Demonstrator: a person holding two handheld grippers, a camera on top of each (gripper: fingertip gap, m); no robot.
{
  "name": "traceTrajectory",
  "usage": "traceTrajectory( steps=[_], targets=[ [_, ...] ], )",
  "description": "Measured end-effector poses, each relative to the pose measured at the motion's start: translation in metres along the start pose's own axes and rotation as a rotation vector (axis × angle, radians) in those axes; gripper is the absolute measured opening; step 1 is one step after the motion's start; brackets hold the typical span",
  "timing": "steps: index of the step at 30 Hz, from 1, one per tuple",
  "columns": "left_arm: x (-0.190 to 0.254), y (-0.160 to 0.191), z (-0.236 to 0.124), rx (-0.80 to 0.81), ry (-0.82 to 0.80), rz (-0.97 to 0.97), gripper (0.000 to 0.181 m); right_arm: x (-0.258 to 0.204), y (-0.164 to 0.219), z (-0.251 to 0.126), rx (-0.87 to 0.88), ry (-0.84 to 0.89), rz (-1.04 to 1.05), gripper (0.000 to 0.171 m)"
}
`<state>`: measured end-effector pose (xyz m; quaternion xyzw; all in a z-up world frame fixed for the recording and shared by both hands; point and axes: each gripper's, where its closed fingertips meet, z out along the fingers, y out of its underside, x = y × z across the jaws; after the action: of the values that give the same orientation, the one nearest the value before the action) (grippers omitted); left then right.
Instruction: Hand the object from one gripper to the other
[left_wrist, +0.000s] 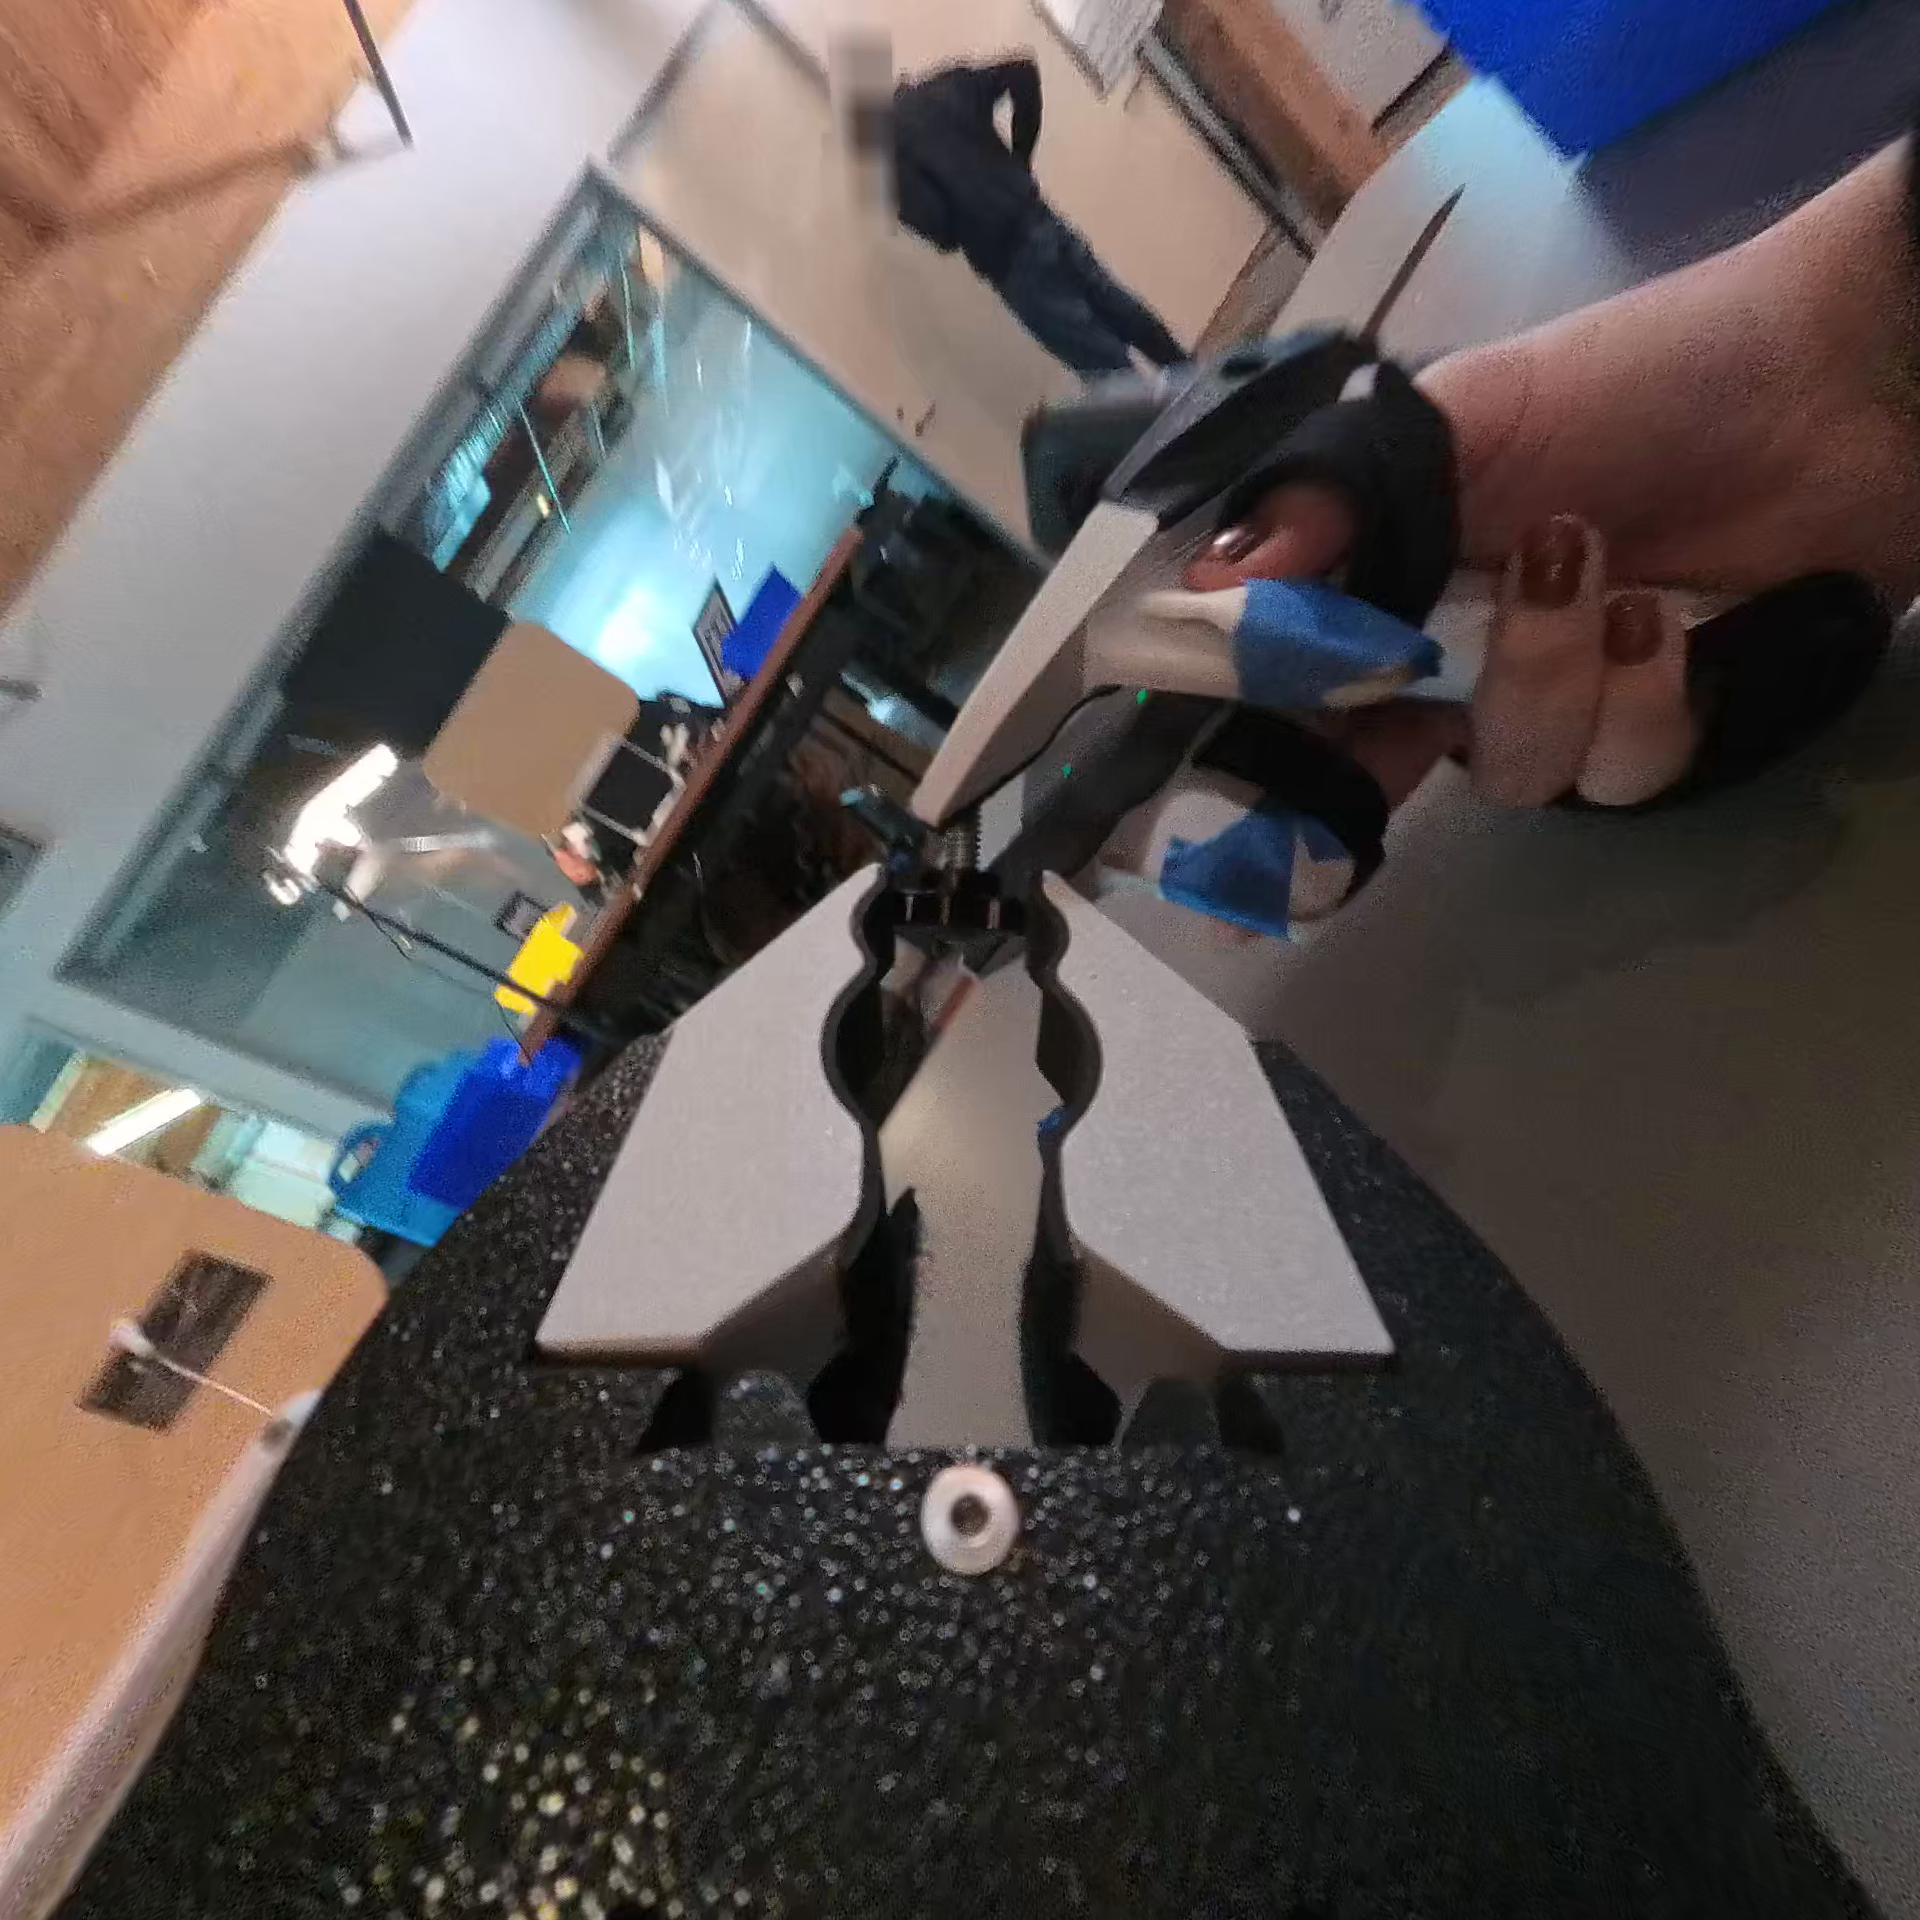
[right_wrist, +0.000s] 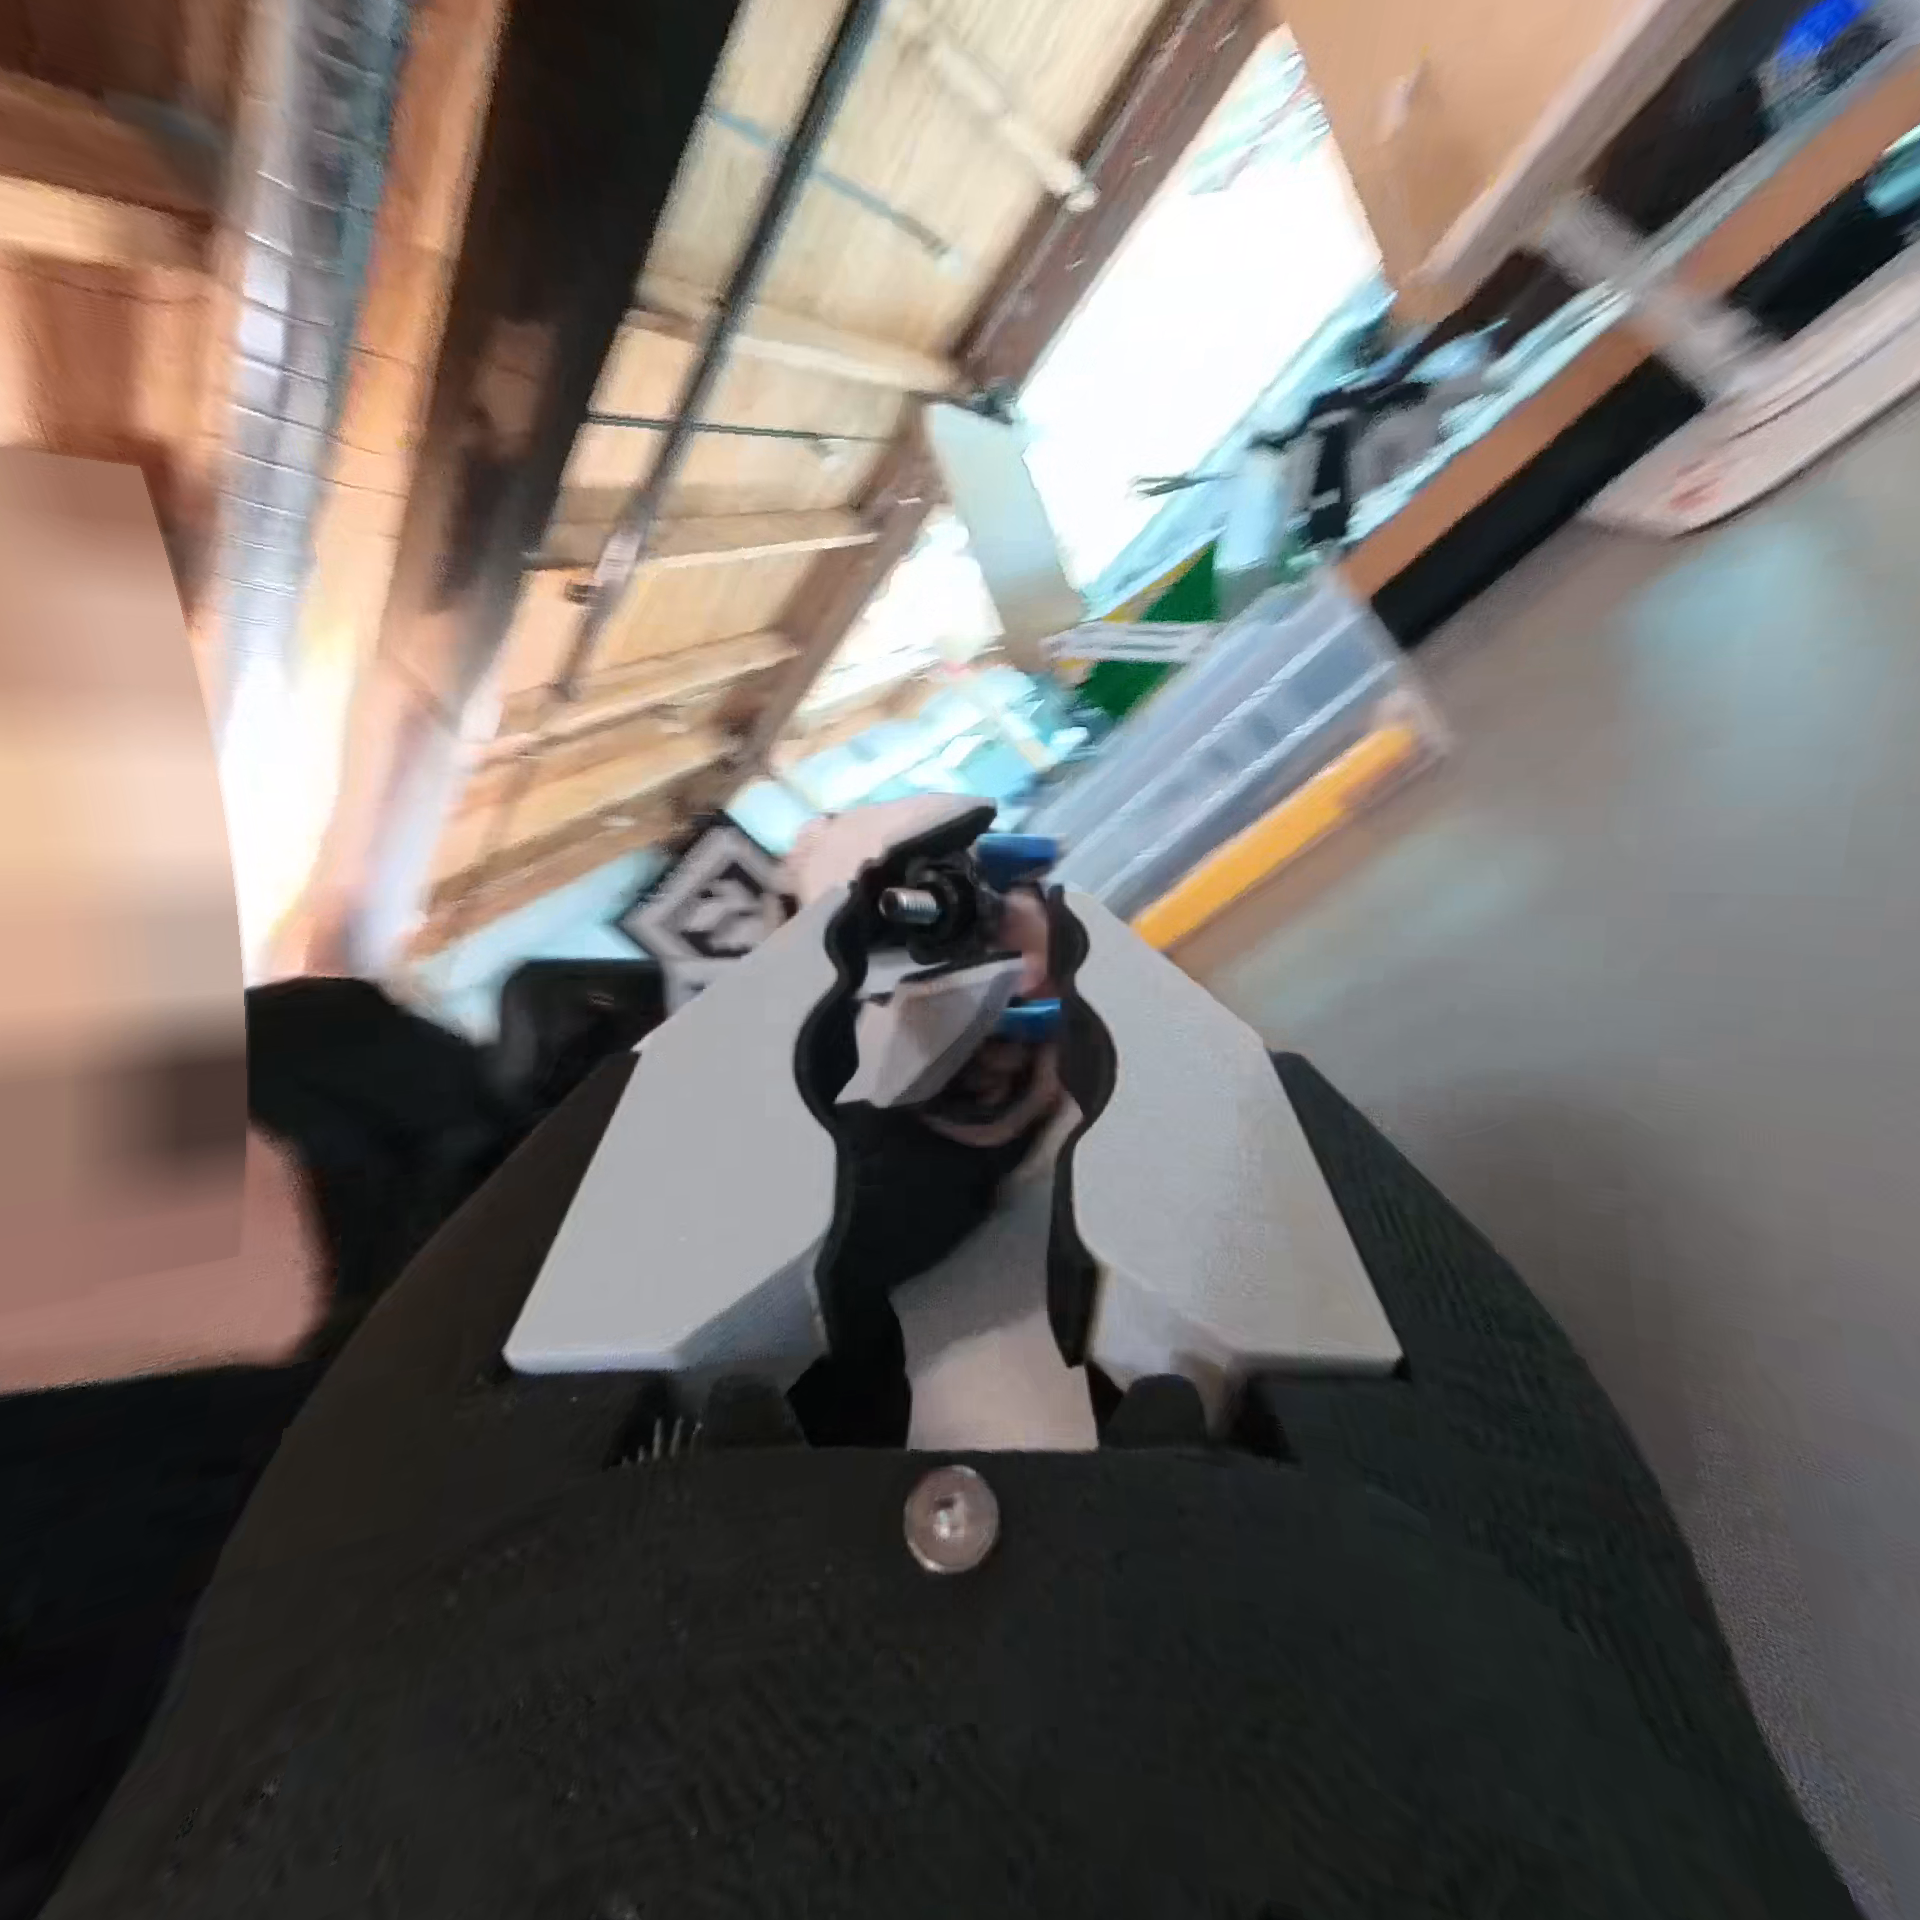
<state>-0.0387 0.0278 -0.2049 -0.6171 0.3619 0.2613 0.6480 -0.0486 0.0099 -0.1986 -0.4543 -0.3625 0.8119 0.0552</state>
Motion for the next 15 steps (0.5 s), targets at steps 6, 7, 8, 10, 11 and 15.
traceTrajectory(
  steps=[6, 7, 8, 10, 11, 15],
  targets=[
    [0.008, 0.025, 0.009, -0.112, 0.091, -0.166, 0.023, 0.021, 0.000, -0.003, -0.052, 0.247, -0.280, 0.015],
    [0.009, 0.027, 0.010, -0.123, 0.094, -0.169, 0.023, 0.022, 0.000, -0.003, -0.051, 0.251, -0.281, 0.012],
    [0.009, 0.029, 0.010, -0.128, 0.097, -0.171, 0.023, 0.023, 0.000, -0.003, -0.052, 0.256, -0.280, 0.012],
    [0.010, 0.029, 0.010, -0.127, 0.100, -0.177, 0.023, 0.023, 0.000, -0.003, -0.058, 0.263, -0.288, 0.012],
    [0.010, 0.029, 0.010, -0.126, 0.102, -0.179, 0.023, 0.023, 0.001, -0.003, -0.061, 0.267, -0.295, 0.011],
    [0.008, 0.023, 0.008, -0.080, 0.092, -0.181, 0.023, 0.019, -0.001, -0.003, -0.046, 0.231, -0.256, 0.008]
  ],
)
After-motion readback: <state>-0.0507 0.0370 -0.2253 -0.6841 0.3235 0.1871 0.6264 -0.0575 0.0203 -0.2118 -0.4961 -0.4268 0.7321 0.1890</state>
